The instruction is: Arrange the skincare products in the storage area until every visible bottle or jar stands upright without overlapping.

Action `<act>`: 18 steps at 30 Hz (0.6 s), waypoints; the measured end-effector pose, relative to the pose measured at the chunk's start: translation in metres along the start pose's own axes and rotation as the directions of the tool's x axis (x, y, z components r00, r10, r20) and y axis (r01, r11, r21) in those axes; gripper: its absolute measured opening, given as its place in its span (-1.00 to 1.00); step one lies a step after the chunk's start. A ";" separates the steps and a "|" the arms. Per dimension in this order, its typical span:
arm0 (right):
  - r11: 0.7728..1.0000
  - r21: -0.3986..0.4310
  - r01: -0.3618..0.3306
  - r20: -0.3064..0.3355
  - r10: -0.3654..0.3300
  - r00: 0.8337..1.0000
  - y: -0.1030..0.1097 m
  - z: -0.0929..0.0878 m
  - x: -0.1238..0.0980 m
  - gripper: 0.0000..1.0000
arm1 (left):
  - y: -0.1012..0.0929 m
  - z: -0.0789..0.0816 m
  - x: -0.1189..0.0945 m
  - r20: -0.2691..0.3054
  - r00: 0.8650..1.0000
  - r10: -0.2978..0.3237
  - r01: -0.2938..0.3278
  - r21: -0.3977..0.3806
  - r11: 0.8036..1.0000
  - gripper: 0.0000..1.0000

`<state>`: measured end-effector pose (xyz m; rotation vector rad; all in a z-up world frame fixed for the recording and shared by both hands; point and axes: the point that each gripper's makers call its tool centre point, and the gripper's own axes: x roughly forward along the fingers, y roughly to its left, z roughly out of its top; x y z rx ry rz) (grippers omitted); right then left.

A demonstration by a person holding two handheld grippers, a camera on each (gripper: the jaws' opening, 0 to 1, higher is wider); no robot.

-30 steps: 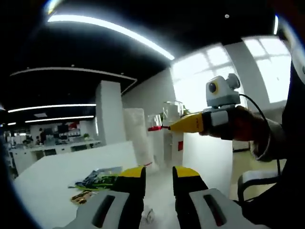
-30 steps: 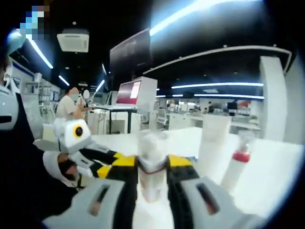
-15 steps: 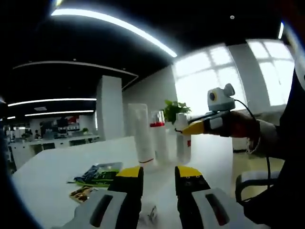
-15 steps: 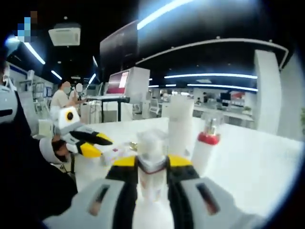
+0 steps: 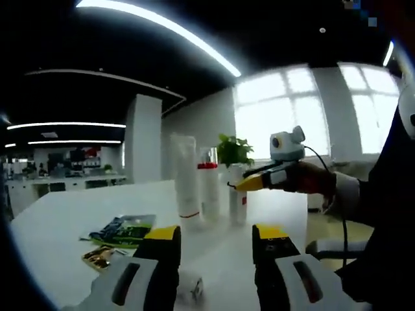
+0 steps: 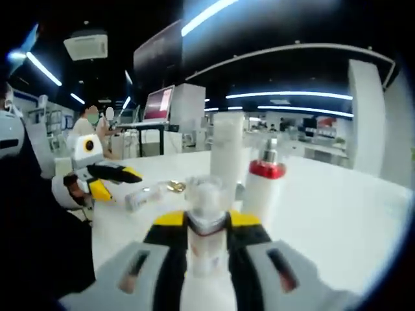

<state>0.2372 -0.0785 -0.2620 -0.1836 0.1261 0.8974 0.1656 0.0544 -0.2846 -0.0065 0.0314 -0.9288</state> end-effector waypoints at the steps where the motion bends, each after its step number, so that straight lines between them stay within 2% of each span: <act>1: 1.000 0.003 -0.007 -0.002 0.007 1.000 0.000 -0.001 0.000 -0.59 | -0.002 0.001 -0.001 0.005 1.000 -0.006 0.006 -0.001 1.000 -0.11; 9: 1.000 -0.003 -0.003 0.007 0.003 1.000 -0.013 -0.002 0.004 -0.59 | 0.003 -0.003 -0.006 -0.016 0.999 0.035 -0.034 0.024 0.999 -0.11; 13: 1.000 -0.025 -0.011 0.014 0.011 1.000 -0.010 -0.003 0.009 -0.59 | 0.006 -0.001 -0.009 -0.019 0.998 0.055 -0.055 0.033 0.998 -0.11; 18: 1.000 -0.011 -0.023 0.029 0.024 0.999 -0.017 -0.003 0.012 -0.58 | 0.010 -0.003 -0.010 -0.025 0.997 0.072 -0.071 0.027 0.997 -0.11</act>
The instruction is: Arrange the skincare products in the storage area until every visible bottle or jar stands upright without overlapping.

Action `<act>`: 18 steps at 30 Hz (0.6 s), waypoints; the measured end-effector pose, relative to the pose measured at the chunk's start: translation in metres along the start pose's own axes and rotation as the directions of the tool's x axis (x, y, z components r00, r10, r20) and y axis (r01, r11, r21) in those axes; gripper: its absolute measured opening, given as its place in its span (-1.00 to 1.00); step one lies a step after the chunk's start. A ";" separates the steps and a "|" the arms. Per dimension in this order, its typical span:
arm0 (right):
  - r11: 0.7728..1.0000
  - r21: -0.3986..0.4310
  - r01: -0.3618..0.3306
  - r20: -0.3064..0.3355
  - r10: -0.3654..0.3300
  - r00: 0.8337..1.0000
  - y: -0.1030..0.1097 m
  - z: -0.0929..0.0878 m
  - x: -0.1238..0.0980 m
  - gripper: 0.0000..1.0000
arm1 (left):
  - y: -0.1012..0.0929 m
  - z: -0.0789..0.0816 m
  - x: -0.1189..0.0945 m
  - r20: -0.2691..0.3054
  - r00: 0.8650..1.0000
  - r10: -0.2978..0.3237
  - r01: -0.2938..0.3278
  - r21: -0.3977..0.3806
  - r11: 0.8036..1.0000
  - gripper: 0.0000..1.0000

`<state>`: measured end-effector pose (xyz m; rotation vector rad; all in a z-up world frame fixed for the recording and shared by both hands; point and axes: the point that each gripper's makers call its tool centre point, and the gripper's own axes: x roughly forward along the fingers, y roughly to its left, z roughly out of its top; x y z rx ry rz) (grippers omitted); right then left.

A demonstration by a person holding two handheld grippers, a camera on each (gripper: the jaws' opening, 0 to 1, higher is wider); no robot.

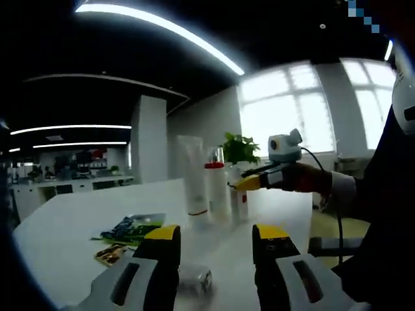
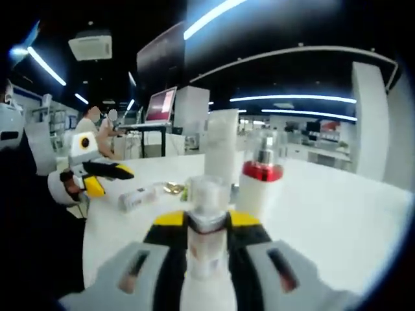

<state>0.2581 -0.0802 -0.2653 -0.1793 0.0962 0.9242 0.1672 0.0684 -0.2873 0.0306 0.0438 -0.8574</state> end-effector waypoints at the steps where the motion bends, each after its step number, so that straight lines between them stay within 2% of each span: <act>1: 1.000 -0.003 -0.004 0.005 0.004 1.000 0.000 0.000 0.000 -0.58 | 0.000 0.000 0.000 -0.001 1.000 0.003 -0.003 0.002 1.000 -0.11; 4: 1.000 0.007 -0.012 0.029 0.012 0.999 0.002 0.000 -0.003 -0.58 | 0.001 0.000 0.000 -0.001 1.000 0.006 -0.006 0.003 1.000 -0.11; 8: 0.998 0.062 -0.011 0.072 0.007 0.997 -0.002 -0.002 -0.010 -0.58 | 0.002 -0.001 0.001 -0.005 1.000 0.009 -0.009 0.001 1.000 -0.11; 18: 0.999 0.041 0.009 0.075 -0.012 0.997 0.002 -0.003 -0.008 -0.58 | 0.003 -0.002 -0.001 -0.004 1.000 0.013 -0.013 0.001 1.000 -0.11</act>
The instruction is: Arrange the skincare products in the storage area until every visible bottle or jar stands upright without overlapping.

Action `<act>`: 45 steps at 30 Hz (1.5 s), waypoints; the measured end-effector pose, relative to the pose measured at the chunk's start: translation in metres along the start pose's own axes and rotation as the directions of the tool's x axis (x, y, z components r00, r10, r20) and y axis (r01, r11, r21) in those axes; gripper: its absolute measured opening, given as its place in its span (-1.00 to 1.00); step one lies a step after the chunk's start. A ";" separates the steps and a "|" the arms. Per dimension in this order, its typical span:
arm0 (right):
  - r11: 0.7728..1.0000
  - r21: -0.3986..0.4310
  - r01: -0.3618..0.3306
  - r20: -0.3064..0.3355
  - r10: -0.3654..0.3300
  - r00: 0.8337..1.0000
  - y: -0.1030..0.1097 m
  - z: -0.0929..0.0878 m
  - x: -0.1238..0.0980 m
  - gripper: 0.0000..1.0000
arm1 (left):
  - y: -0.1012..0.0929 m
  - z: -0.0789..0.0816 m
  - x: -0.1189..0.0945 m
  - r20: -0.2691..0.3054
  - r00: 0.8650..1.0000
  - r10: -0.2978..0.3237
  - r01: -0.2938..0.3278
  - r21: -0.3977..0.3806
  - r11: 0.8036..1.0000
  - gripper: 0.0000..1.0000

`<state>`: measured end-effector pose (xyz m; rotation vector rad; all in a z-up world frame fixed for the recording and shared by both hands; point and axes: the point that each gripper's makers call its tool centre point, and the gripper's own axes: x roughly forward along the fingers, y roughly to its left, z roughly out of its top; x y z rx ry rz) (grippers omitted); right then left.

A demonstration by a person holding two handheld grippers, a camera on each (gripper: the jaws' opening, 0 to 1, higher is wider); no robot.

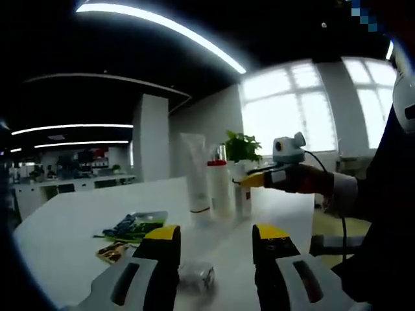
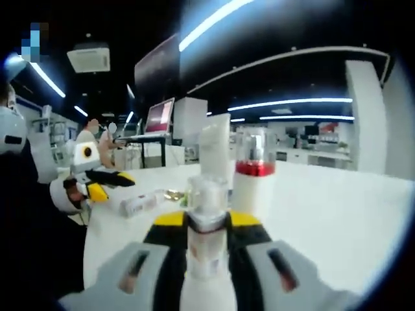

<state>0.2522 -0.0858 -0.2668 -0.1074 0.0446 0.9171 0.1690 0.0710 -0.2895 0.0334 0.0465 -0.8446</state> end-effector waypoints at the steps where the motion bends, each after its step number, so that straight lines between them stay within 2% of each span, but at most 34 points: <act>1: 1.000 0.004 0.004 0.005 -0.004 1.000 -0.001 0.000 0.001 -0.58 | 0.000 0.000 -0.001 0.001 1.000 0.001 -0.001 0.001 1.000 -0.11; 12: 1.000 0.002 0.005 0.006 -0.005 1.000 0.005 0.001 0.004 -0.58 | 0.000 0.000 -0.002 0.001 1.000 0.001 -0.001 0.005 1.000 -0.11; 20: 0.999 -0.022 0.035 0.001 -0.035 0.999 0.006 0.002 0.002 -0.56 | 0.001 0.000 -0.003 0.000 1.000 0.005 -0.005 0.006 1.000 -0.11; 22: 0.998 -0.033 0.052 0.011 -0.051 0.999 0.005 0.006 0.000 -0.49 | 0.002 0.000 -0.004 0.001 1.000 0.009 -0.009 0.006 1.000 -0.11; 24: 0.994 -0.080 0.068 0.022 -0.067 0.998 0.005 0.013 -0.002 -0.43 | 0.005 0.000 -0.005 0.000 1.000 0.017 -0.017 0.003 1.000 -0.11; 27: 0.991 -0.107 0.077 0.047 -0.073 0.996 0.007 0.023 -0.006 -0.42 | 0.008 -0.001 -0.006 -0.001 1.000 0.028 -0.028 0.001 1.000 -0.08; 30: 0.978 -0.167 0.126 0.086 -0.113 0.990 0.006 0.041 -0.013 -0.41 | 0.012 -0.001 -0.007 -0.006 0.999 0.047 -0.047 0.002 0.999 -0.02; 33: 0.971 -0.199 0.133 0.088 -0.117 0.989 0.012 0.051 -0.016 -0.42 | 0.020 0.000 -0.009 -0.008 0.998 0.070 -0.070 -0.016 0.997 0.02; 35: 0.956 -0.249 0.157 0.100 -0.136 0.986 0.017 0.061 -0.019 -0.42 | 0.023 0.001 -0.011 -0.004 0.997 0.077 -0.077 -0.026 0.997 0.02; 38: 0.949 -0.277 0.152 0.102 -0.128 0.986 0.030 0.069 -0.018 -0.43 | 0.026 0.001 -0.013 -0.004 0.996 0.085 -0.085 -0.034 0.996 0.02; 41: 0.940 -0.314 0.131 0.100 -0.105 0.989 0.047 0.075 -0.012 -0.45 | 0.031 0.000 -0.014 -0.015 0.996 0.093 -0.093 -0.045 0.995 0.02; 43: 0.935 -0.342 0.092 0.097 -0.063 0.993 0.064 0.076 -0.005 -0.49 | 0.038 -0.003 -0.017 -0.030 0.992 0.124 -0.126 -0.066 0.990 0.02; 45: 0.939 -0.339 0.065 0.104 -0.031 0.994 0.078 0.076 0.004 -0.56 | 0.044 -0.004 -0.019 -0.034 0.990 0.139 -0.141 -0.079 0.987 0.02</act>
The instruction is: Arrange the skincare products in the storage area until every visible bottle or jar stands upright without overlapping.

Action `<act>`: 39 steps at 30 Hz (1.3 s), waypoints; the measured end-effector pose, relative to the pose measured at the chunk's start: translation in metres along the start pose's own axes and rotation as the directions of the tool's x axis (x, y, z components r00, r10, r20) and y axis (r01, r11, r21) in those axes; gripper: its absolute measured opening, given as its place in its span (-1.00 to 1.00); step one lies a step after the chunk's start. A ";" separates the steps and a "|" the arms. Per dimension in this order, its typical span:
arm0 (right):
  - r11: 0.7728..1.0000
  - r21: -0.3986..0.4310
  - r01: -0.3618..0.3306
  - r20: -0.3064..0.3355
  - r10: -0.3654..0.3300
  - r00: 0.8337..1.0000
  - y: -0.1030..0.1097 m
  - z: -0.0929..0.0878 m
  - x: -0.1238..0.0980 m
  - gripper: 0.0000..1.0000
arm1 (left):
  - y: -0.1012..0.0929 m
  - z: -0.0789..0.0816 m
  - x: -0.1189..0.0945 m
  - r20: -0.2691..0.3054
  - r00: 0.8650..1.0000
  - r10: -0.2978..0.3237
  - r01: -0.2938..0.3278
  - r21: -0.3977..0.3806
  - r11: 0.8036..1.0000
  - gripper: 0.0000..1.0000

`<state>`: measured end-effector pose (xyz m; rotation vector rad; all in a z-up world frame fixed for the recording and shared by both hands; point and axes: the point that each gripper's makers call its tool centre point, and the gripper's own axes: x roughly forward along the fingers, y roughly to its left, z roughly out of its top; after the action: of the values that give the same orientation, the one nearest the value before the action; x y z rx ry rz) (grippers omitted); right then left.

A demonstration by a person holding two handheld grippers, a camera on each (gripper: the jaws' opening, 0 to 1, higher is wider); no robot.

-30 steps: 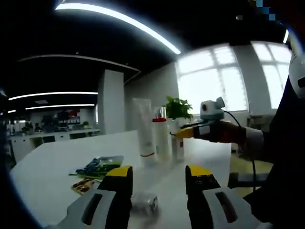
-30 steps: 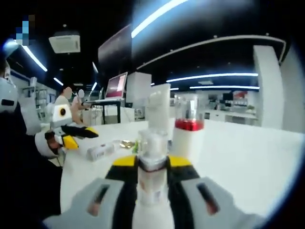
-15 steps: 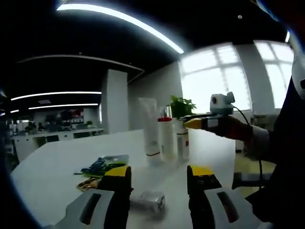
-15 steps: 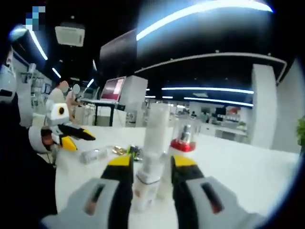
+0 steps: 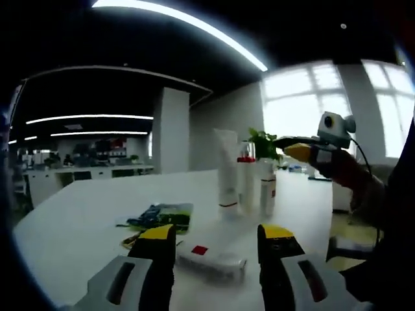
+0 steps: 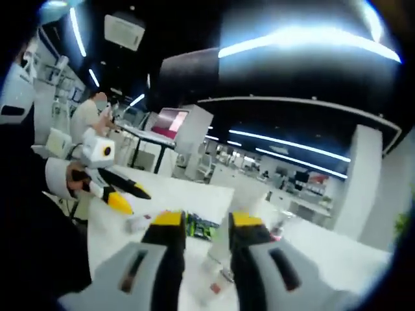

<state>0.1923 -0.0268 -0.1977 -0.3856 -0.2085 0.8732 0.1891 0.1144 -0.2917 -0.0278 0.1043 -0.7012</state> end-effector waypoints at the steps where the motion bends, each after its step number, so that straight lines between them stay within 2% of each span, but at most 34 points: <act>1: 1.000 0.009 -0.013 0.011 0.013 1.000 0.005 0.002 0.003 -0.57 | 0.002 -0.001 -0.001 -0.005 1.000 0.002 -0.002 -0.008 1.000 0.00; 3: 0.998 0.037 -0.056 0.018 0.055 0.998 0.021 0.000 0.014 -0.66 | 0.007 -0.006 -0.002 -0.033 0.999 0.011 -0.012 -0.023 1.000 -0.05; 5: 0.995 0.050 -0.086 -0.008 0.086 0.996 0.034 -0.010 0.026 -0.76 | 0.011 -0.007 -0.003 -0.037 0.999 0.020 -0.021 -0.026 0.999 -0.07; 7: 0.988 0.107 -0.113 -0.013 0.115 0.993 0.047 -0.017 0.037 -0.74 | 0.015 -0.006 -0.004 -0.032 0.999 0.028 -0.029 -0.035 0.999 -0.06; 9: 0.968 0.199 -0.155 -0.022 0.163 0.986 0.057 -0.025 0.046 -0.74 | 0.017 -0.005 -0.005 -0.030 0.999 0.029 -0.030 -0.042 0.999 -0.06; 11: 0.933 0.305 -0.190 -0.071 0.222 0.973 0.071 -0.043 0.055 -0.74 | 0.020 -0.005 -0.005 -0.041 0.999 0.028 -0.030 -0.045 0.999 -0.06; 13: 0.903 0.367 -0.221 -0.088 0.270 0.959 0.083 -0.057 0.064 -0.72 | 0.026 -0.006 -0.007 -0.058 0.998 0.028 -0.031 -0.043 0.999 -0.06; 14: 0.898 0.380 -0.222 -0.092 0.275 0.957 0.085 -0.060 0.066 -0.72 | 0.028 -0.008 -0.008 -0.070 0.997 0.028 -0.031 -0.044 0.999 -0.06; 20: 0.873 0.426 -0.240 -0.105 0.311 0.945 0.103 -0.069 0.073 -0.64 | 0.036 -0.014 -0.008 -0.115 0.993 0.006 -0.013 -0.053 0.999 -0.06; 26: 0.864 0.453 -0.217 -0.116 0.299 0.947 0.102 -0.071 0.076 -0.50 | 0.035 -0.022 -0.006 -0.162 0.986 -0.025 0.016 -0.056 0.998 -0.06; 30: 0.857 0.463 -0.225 -0.130 0.317 0.940 0.110 -0.076 0.078 -0.45 | 0.032 -0.027 -0.008 -0.180 0.983 -0.040 0.027 -0.078 0.997 -0.03; 36: 0.850 0.467 -0.244 -0.124 0.336 0.934 0.120 -0.076 0.083 -0.37 | 0.031 -0.029 -0.011 -0.186 0.982 -0.037 0.018 -0.104 0.994 0.00; 39: 0.857 0.453 -0.245 -0.141 0.340 0.930 0.125 -0.076 0.086 -0.33 | 0.030 -0.026 -0.010 -0.162 0.986 -0.042 0.019 -0.138 0.990 0.00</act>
<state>0.1838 0.0941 -0.3169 -0.0945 0.2544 1.1410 0.1979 0.1443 -0.3189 -0.1026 0.3106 -0.7253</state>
